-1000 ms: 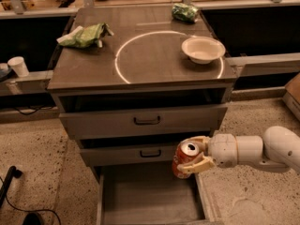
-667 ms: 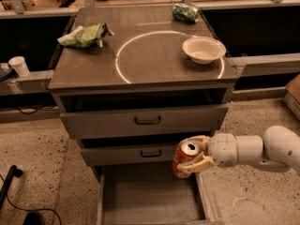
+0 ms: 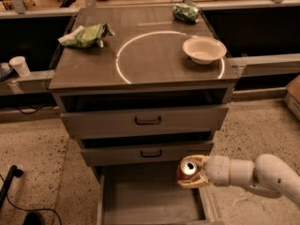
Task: Place coke can into bottom drawer
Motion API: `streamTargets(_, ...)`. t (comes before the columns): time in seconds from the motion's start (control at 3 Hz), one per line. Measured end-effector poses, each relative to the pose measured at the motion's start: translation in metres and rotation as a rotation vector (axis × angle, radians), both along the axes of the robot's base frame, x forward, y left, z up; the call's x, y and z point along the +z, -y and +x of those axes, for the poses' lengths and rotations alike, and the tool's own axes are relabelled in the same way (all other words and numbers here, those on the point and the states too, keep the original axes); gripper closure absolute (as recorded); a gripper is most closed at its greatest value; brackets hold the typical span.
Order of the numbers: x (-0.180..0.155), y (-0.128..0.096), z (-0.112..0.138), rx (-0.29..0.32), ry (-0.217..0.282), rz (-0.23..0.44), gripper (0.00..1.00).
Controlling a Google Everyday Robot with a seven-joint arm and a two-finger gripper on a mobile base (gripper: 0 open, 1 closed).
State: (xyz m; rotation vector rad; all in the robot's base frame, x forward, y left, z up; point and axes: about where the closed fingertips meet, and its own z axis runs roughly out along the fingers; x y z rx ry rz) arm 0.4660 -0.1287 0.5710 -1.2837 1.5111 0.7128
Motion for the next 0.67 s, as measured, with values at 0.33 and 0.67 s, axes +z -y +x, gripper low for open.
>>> streamTargets(0.33, -0.0473, 0.0193, -0.0056, -0.057, 0.042, -0.031, 1.00)
streamTargets(0.67, -0.0474, 0.0193, -0.0055, -0.057, 0.042, -0.031, 1.00)
